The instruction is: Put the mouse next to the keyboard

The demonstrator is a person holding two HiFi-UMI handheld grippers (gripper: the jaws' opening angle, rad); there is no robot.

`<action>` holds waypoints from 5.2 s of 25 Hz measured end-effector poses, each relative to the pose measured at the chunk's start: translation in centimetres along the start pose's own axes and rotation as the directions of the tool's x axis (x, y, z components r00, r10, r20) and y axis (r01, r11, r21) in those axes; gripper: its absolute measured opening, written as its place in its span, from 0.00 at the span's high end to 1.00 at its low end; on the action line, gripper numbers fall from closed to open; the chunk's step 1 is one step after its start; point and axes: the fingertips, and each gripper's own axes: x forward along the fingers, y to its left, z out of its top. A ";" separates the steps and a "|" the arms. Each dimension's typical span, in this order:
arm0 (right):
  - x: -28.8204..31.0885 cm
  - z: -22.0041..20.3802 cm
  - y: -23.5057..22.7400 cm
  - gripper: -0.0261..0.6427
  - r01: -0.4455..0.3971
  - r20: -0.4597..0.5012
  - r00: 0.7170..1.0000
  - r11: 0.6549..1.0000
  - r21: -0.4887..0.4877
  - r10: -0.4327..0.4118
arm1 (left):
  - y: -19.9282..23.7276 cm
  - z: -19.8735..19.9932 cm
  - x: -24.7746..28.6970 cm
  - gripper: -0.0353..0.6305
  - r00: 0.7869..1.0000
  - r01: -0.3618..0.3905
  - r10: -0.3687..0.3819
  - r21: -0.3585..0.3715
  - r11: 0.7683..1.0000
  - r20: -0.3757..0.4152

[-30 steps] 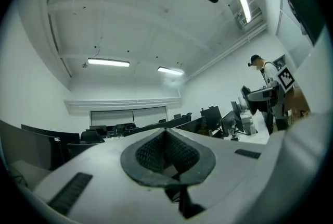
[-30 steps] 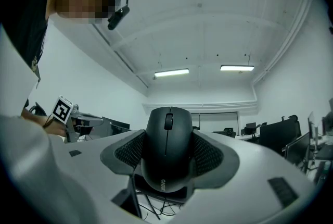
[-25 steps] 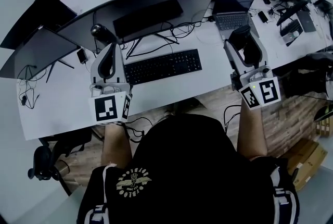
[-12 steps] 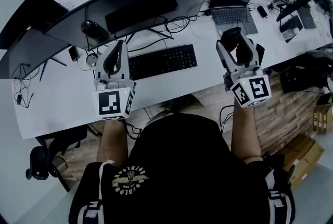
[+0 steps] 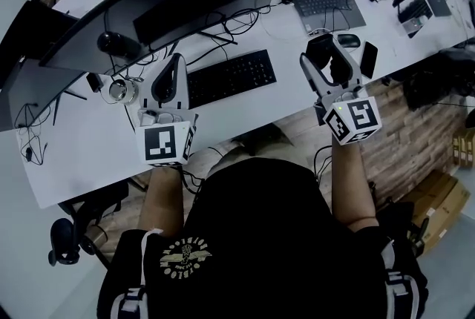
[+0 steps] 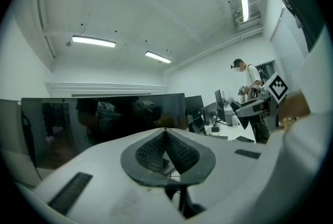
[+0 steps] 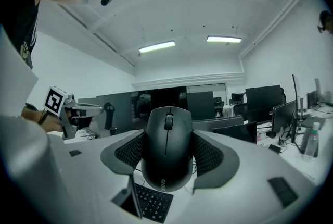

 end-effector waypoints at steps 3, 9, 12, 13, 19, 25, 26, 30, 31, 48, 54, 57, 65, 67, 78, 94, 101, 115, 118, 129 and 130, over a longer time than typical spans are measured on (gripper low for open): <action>0.2 -1.3 -0.4 0.53 0.004 -0.022 1.000 1.000 0.011 -0.004 | -0.7 -0.6 0.7 0.94 1.000 0.011 -0.011 -0.004 1.000 -0.002; 0.9 -4.0 -0.7 0.53 0.004 -0.072 0.997 1.000 0.028 -0.002 | -1.2 -1.6 1.3 0.94 0.999 0.027 -0.027 0.008 1.000 -0.020; 1.6 -5.2 -1.0 0.53 0.001 -0.095 0.995 0.999 0.035 0.003 | -1.0 -2.0 1.5 0.94 1.000 0.016 -0.016 0.005 1.000 -0.026; 1.8 -5.6 -1.1 0.53 0.000 -0.104 0.995 0.999 0.038 0.004 | -0.9 -2.1 1.5 0.94 1.000 0.011 -0.010 0.003 1.000 -0.028; 2.9 -7.9 -1.5 0.53 -0.001 -0.154 0.988 0.999 0.043 0.008 | -0.4 -2.9 2.0 0.94 0.999 -0.004 0.004 -0.003 1.000 -0.041; 3.9 -10.6 -2.2 0.53 0.001 -0.211 0.977 0.998 0.055 0.010 | -0.4 -4.2 2.7 0.94 0.998 -0.007 0.007 -0.014 1.000 -0.060; 4.0 -11.1 -2.2 0.53 0.002 -0.222 0.975 0.998 0.057 0.011 | -0.4 -4.5 2.8 0.94 0.998 -0.008 0.007 -0.016 1.000 -0.065; 4.9 -13.3 -2.7 0.53 0.003 -0.265 0.964 0.996 0.088 0.021 | -0.6 -5.5 3.3 0.94 0.996 -0.009 0.007 -0.025 1.000 -0.083; 5.2 -13.8 -2.8 0.53 0.003 -0.275 0.961 0.995 0.097 0.024 | -0.6 -5.7 3.5 0.94 0.996 -0.010 0.007 -0.027 1.000 -0.088; 7.9 -27.6 -5.3 0.53 0.087 -0.580 0.814 0.981 0.172 0.029 | 1.0 -8.1 4.8 0.94 0.986 -0.056 0.049 -0.038 0.998 -0.161; 8.1 -31.3 -5.7 0.53 0.115 -0.664 0.748 0.980 0.162 0.022 | 1.5 -9.3 4.6 0.94 0.976 -0.075 0.064 -0.045 0.996 -0.209; 8.4 -32.3 -5.7 0.53 0.114 -0.683 0.730 0.982 0.151 0.020 | 1.8 -9.6 4.5 0.94 0.972 -0.083 0.071 -0.044 0.996 -0.222; 8.7 -33.7 -6.2 0.53 0.126 -0.716 0.698 0.986 0.107 -0.012 | 2.3 -9.7 4.2 0.94 0.969 -0.105 0.091 -0.049 0.993 -0.228; 8.7 -34.0 -6.2 0.53 0.129 -0.724 0.690 0.986 0.104 -0.014 | 2.4 -9.4 4.0 0.94 0.967 -0.107 0.092 -0.052 0.993 -0.237; 8.8 -33.3 -6.3 0.50 0.142 -0.702 0.712 0.983 0.118 -0.018 | 3.8 -8.2 2.3 0.94 0.967 -0.137 0.126 -0.034 0.990 -0.221; 9.4 -12.0 -1.4 0.72 -0.061 -0.242 0.969 0.998 -0.009 0.057 | 7.4 -2.1 -0.8 0.94 0.976 -0.210 0.208 -0.019 0.978 -0.063; 8.3 -0.7 2.3 0.93 -0.103 0.001 0.995 0.990 -0.097 0.103 | 8.5 1.9 -3.0 0.94 0.975 -0.221 0.221 -0.015 0.975 -0.002; 4.4 13.4 7.2 0.96 -0.149 0.235 0.954 0.975 -0.162 0.185 | 10.4 8.1 -8.0 0.94 0.956 -0.276 0.274 0.004 0.961 0.104; 3.9 14.0 7.9 0.96 -0.151 0.245 0.951 0.974 -0.167 0.189 | 10.6 8.6 -8.9 0.94 0.952 -0.285 0.283 0.002 0.959 0.114; 2.0 14.0 8.9 0.96 -0.134 0.247 0.954 0.978 -0.162 0.172 | 10.2 8.7 -11.0 0.94 0.954 -0.274 0.272 0.003 0.962 0.126; 1.9 14.0 9.0 0.96 -0.133 0.245 0.954 0.978 -0.161 0.170 | 10.2 8.6 -11.1 0.94 0.954 -0.274 0.271 0.002 0.962 0.126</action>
